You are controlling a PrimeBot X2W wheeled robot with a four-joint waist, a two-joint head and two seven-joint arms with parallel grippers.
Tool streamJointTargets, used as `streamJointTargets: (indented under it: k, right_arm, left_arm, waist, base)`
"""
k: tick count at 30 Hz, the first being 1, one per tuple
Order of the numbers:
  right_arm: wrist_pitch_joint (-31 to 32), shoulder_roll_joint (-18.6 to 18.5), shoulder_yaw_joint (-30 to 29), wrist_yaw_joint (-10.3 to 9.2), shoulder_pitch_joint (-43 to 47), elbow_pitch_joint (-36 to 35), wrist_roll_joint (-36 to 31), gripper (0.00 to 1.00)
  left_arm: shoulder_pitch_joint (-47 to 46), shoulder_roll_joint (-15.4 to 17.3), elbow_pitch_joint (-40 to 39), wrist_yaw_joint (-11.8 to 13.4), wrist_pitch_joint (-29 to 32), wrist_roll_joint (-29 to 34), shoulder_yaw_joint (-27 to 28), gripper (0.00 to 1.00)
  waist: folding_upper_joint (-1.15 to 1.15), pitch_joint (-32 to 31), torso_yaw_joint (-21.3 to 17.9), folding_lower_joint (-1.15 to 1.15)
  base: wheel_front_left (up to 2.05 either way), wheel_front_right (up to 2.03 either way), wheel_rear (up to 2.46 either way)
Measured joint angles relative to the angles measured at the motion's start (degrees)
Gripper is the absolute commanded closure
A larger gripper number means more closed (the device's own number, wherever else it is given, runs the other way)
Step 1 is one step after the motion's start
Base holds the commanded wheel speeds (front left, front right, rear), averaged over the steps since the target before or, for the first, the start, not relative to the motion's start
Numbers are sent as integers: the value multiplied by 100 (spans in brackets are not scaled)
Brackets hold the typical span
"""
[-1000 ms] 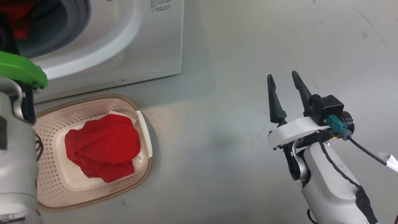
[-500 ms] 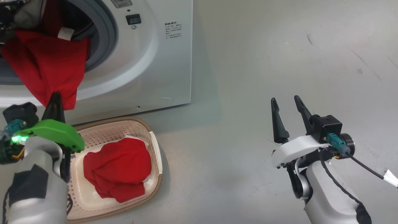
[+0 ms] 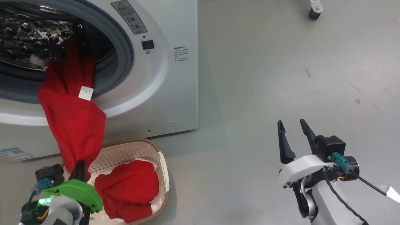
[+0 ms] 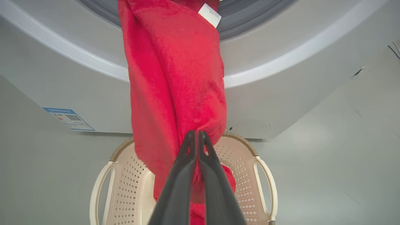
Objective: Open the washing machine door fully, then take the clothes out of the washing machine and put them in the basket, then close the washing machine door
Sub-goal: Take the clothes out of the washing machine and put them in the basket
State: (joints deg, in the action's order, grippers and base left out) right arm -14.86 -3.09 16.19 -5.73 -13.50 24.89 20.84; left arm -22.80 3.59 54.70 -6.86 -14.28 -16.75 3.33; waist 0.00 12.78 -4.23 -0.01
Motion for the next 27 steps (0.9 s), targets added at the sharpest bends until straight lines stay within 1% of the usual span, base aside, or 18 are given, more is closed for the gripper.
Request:
streamJointTargets:
  k: [4,8,12,18,21,23,27]
  right_arm:
    - [0,-5,-22,12,94,-8,-27,0]
    - [0,0,-14,35,99,-22,-70,0]
    - [0,2,12,102,97,-29,-93,0]
    - [0,1,38,113,86,-37,-193,0]
    - [0,2,56,118,67,-46,-241,0]
    - [0,1,55,156,57,-51,-242,0]
    - [0,0,19,155,13,-107,-285,0]
  left_arm:
    - [201,-79,32,-1,0,-70,2,100]
    - [370,-87,99,-1,0,-148,-46,100]
    - [509,-121,216,-2,0,-123,-287,100]
    - [555,-157,343,-5,1,-119,-501,100]
    - [564,-163,430,-7,10,-118,-556,100]
    - [578,-163,477,-8,56,-118,-576,100]
    - [564,-163,553,-8,68,-133,-616,100]
  waist:
    - [0,-110,64,0]
    - [0,-89,108,0]
    - [0,-16,119,0]
    - [0,123,125,0]
    - [0,208,117,0]
    - [0,269,106,0]
    - [0,437,84,0]
  base:
    - [0,0,0]
    - [0,0,0]
    - [0,0,0]
    - [0,0,0]
    - [0,0,0]
    - [0,0,0]
    - [0,0,0]
